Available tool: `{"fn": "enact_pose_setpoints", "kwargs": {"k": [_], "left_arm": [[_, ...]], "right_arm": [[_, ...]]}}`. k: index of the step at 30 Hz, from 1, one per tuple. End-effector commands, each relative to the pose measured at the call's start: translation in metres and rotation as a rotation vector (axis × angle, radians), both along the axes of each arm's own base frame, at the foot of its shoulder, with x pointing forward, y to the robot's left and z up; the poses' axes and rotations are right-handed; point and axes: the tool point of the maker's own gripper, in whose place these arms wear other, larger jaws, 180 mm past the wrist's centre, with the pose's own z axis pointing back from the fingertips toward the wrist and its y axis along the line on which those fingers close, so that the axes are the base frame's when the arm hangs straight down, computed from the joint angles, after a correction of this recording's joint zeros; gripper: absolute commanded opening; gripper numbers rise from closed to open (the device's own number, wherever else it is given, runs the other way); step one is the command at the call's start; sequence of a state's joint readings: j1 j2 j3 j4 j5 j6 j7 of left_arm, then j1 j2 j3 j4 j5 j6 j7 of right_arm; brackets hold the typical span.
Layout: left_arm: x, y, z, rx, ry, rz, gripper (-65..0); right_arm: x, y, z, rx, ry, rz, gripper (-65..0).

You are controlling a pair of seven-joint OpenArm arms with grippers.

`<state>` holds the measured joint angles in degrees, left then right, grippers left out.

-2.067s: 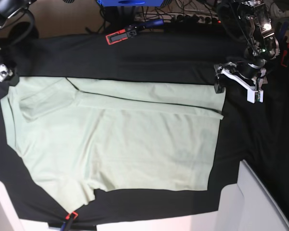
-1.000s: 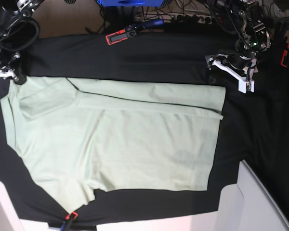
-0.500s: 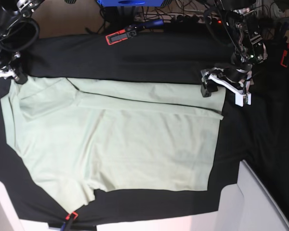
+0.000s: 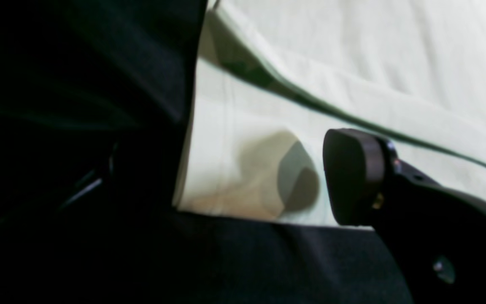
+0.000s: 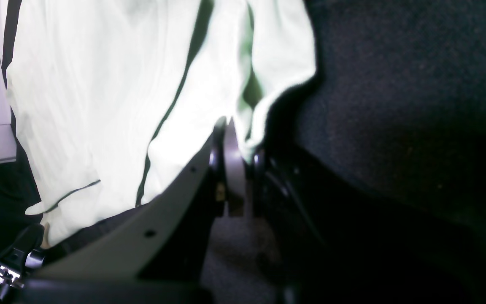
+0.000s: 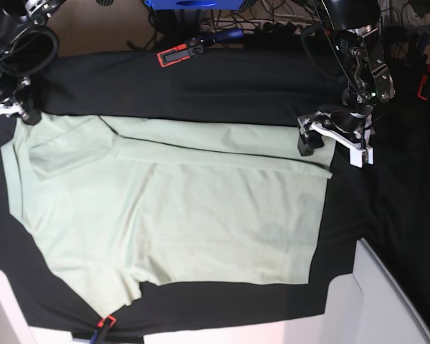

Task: Fold the T-shirt properly
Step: 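Drag the shirt with both grippers back toward the robot and release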

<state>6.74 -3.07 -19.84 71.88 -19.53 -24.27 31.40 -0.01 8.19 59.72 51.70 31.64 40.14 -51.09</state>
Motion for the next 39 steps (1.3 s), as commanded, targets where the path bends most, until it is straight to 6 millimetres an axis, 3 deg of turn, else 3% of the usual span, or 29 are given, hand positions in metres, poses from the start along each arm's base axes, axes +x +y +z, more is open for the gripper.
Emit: {"fn": "enact_pose_setpoints", "kwargs": {"k": [1, 4, 8, 15, 28, 39], "left_arm": [[-0.006, -0.002, -0.004, -0.001, 0.033, -0.015, -11.6], [-0.008, -0.002, -0.006, -0.003, 0.039, -0.015, -31.2], [-0.009, 0.001, -0.006, -0.002, 0.039, -0.006, -64.0], [-0.019, 0.004, 0.0, 0.023, 0.033, -0.013, -65.0], [-0.049, 0.01, 0.017, 0.091, 0.03, -0.043, -65.0], [-0.099, 0.011, 0.022, 0.135, 0.085, -0.073, -65.0]], "right_arm": [[-0.006, -0.002, -0.002, -0.01, 0.036, 0.027, -65.0], [-0.006, -0.002, -0.002, -0.01, 0.037, 0.028, -65.0], [-0.006, -0.002, -0.002, -0.01, 0.037, 0.028, -65.0], [-0.013, 0.0, -0.002, 0.005, 0.072, 0.057, -65.0], [-0.04, -0.026, 0.018, -0.131, 0.109, 0.089, -65.0], [-0.053, -0.029, 0.016, -0.143, 0.136, 0.098, -65.0]]}}
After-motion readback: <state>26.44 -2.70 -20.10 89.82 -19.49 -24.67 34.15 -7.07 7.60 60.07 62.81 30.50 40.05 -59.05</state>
